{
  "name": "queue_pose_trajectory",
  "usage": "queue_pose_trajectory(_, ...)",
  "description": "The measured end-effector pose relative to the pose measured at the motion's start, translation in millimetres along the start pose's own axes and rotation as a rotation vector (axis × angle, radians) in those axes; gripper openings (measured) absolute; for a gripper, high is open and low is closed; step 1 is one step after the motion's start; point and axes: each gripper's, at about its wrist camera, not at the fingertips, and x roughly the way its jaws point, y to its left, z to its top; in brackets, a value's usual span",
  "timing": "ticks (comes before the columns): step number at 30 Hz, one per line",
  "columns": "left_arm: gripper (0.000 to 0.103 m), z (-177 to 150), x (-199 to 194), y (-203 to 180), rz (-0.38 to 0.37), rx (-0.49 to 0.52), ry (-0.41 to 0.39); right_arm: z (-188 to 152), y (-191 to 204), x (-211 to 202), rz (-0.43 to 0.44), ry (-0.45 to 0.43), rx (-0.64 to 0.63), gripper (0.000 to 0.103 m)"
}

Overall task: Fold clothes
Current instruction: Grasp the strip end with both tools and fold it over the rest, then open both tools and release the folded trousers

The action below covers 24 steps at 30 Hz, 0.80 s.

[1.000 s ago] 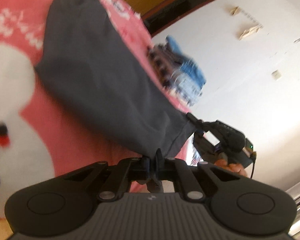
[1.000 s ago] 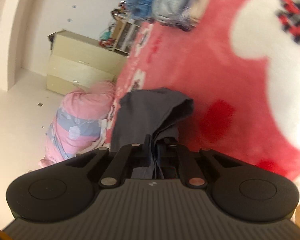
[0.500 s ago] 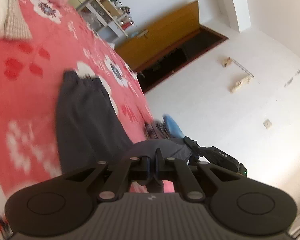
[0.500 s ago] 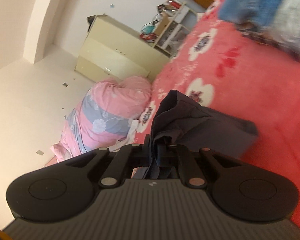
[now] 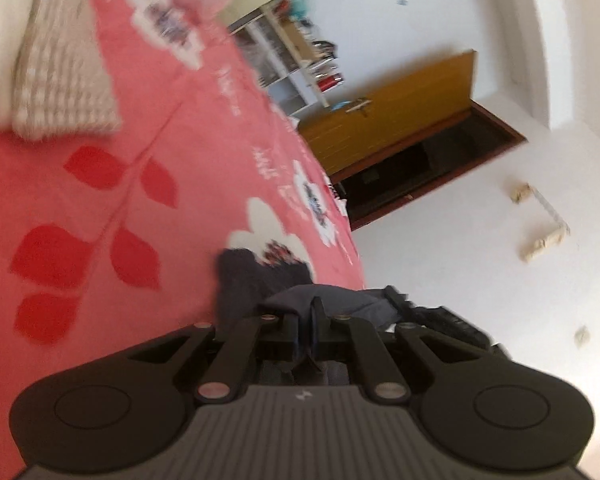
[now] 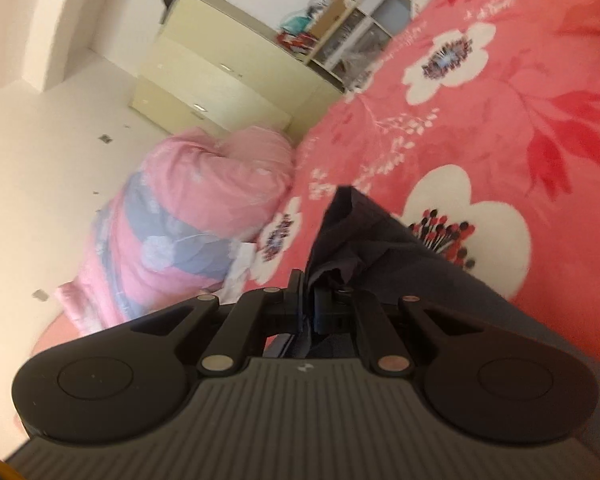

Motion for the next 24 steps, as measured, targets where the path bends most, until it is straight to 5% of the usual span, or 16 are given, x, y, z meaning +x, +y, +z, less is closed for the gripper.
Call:
queue_pose_trajectory(3,0.026,12,20,46,0.034,-0.185,-0.004,7,-37,49,-0.024,0.019,0.113,0.016)
queue_pose_trajectory(5,0.033,13,12,52,0.014,-0.218,-0.031,9,-71,73,-0.016,0.088,0.266,0.037)
queue_pose_trajectory(6,0.042,13,8,54,0.004,-0.234,-0.045,8,-83,74,-0.024,0.069,0.343,0.039)
queue_pose_trajectory(11,0.049,16,-16,54,-0.040,-0.282,-0.089,9,-95,15,0.151,-0.031,0.457,0.053)
queue_pose_trajectory(14,0.054,10,-38,25,-0.033,-0.199,-0.043,14,-83,-46,0.170,-0.057,0.420,0.056)
queue_pose_trajectory(20,0.057,-42,-66,-37,0.092,0.023,0.254,-12,-62,-149,-0.049,0.011,0.255,0.064)
queue_pose_trajectory(24,0.064,-87,-62,-43,0.144,0.019,0.328,-60,-70,-161,-0.185,0.159,0.212,0.064)
